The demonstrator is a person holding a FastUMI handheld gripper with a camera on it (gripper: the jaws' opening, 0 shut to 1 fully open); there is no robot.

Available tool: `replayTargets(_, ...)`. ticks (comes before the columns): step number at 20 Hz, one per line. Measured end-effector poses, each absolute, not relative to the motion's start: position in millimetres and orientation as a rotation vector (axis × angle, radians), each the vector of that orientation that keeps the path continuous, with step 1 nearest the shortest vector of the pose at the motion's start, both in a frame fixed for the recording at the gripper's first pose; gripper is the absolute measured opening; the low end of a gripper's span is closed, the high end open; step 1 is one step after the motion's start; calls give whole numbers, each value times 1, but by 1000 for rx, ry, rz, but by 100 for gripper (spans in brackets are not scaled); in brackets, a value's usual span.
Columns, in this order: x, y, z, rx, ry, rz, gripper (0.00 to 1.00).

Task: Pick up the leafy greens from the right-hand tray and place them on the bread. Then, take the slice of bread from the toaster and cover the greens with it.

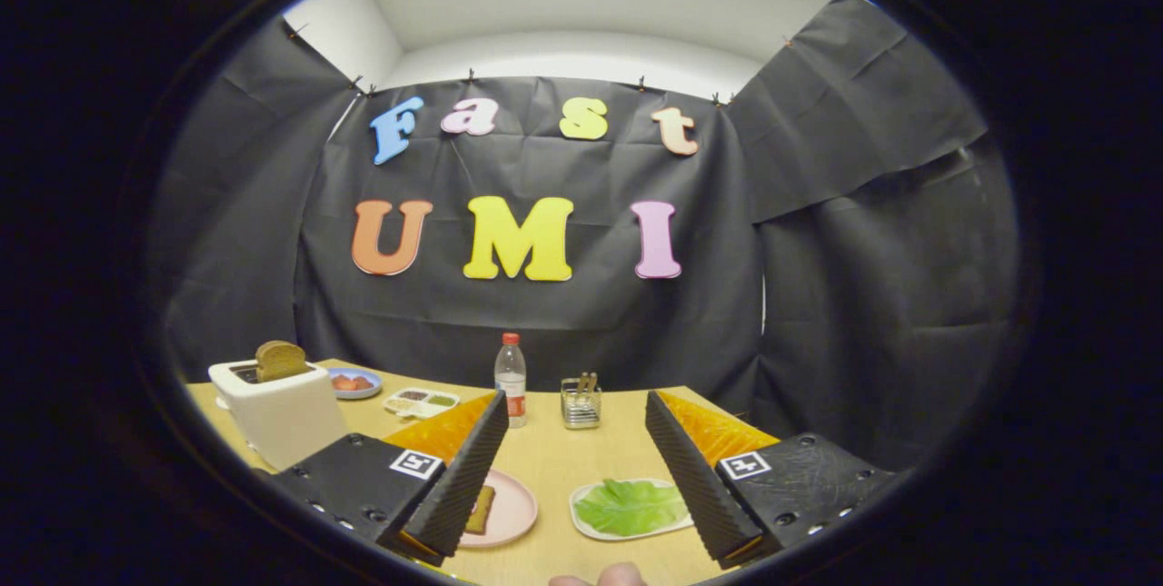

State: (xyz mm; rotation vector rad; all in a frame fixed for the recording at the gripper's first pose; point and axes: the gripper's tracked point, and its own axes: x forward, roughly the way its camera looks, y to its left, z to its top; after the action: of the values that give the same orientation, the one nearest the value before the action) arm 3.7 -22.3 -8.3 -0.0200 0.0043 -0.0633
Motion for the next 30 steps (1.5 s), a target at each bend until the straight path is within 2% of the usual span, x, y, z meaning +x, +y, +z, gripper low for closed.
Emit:
replayTargets(8, 3, -80, -5, -42, 30, -152, 95)
replayTargets(11, 2, -97, -18, 6, 82, -139, 95)
replayTargets(17, 24, -127, -78, 252, 290, -84, 95)
replayTargets(21, 43, -145, -124, 339, 429, -99, 96)
replayTargets(30, 73, -165, -192, 598, 611, -178, 96)
